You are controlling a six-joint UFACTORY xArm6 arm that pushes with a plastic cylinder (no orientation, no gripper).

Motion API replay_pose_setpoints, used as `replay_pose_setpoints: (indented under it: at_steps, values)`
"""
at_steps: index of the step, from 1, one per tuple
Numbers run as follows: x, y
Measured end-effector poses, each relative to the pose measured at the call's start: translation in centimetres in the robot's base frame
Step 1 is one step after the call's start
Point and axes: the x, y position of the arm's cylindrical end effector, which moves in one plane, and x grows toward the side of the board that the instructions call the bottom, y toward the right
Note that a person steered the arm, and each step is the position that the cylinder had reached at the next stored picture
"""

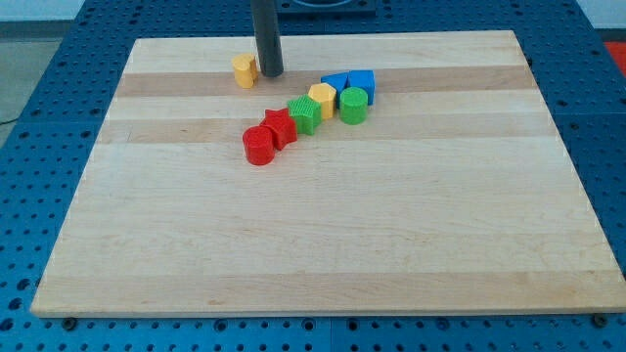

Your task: Push the yellow heart and red star upwards

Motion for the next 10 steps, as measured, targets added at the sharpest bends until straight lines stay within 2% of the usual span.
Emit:
replay_pose_setpoints:
  at_steps: [1, 2, 4, 5, 6, 8, 10]
  values:
    - [-3.5, -2.0]
    - [-3.2, -3.3]
    - [1.9, -3.7]
    - [2.4, -3.7]
    - [6.2, -3.6]
    - [11.8, 0.8]
    - [11.9, 6.4]
